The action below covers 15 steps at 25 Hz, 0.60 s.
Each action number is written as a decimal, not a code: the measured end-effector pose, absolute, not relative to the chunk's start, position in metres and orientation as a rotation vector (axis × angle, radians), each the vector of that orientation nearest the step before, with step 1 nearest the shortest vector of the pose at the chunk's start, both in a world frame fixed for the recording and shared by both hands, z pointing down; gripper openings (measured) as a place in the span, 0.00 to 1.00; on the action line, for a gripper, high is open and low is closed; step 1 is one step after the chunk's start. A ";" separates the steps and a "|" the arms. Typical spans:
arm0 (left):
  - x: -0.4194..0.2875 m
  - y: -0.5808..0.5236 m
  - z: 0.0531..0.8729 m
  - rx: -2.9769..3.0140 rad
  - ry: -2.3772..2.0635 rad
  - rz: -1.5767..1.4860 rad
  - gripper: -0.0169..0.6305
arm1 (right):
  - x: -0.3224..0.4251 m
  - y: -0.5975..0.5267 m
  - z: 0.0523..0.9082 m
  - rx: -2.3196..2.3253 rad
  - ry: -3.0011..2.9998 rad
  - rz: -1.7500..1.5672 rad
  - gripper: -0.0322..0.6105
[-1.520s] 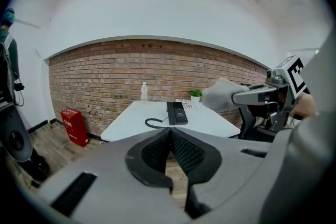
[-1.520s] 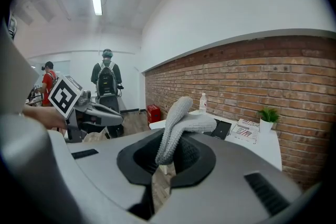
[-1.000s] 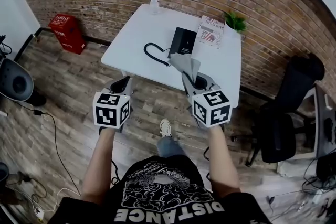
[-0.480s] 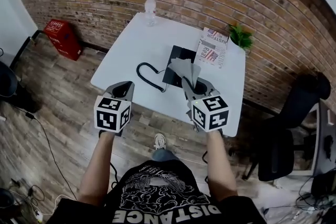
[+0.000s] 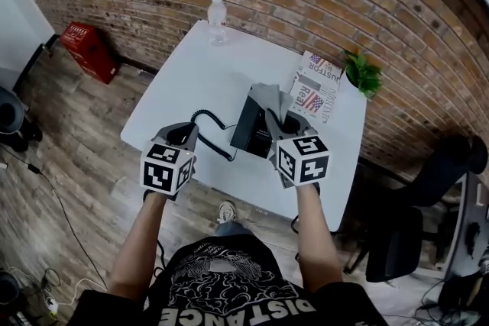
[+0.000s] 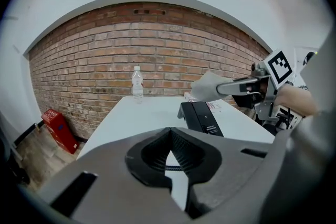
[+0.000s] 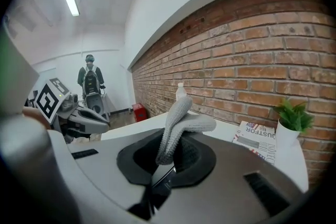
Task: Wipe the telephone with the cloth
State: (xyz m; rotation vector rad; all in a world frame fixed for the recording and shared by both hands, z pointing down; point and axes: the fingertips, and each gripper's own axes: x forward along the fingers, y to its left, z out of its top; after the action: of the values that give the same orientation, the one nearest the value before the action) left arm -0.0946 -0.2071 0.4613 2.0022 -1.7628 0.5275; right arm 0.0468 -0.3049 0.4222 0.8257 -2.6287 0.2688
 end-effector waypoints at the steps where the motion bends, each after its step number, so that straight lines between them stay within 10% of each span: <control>1: -0.095 -0.212 0.463 1.998 -1.760 0.533 0.04 | 0.045 -0.313 0.426 0.830 -2.623 0.275 0.07; 15: -0.110 -0.245 0.483 1.988 -1.700 0.535 0.04 | 0.019 -0.380 0.466 0.918 -2.529 0.275 0.07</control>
State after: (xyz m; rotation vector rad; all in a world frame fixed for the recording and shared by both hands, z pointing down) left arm -0.1102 -0.2453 0.4829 1.9876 -1.7001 0.5353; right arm 0.0190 -0.3796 0.4664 0.9184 -2.5287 0.2755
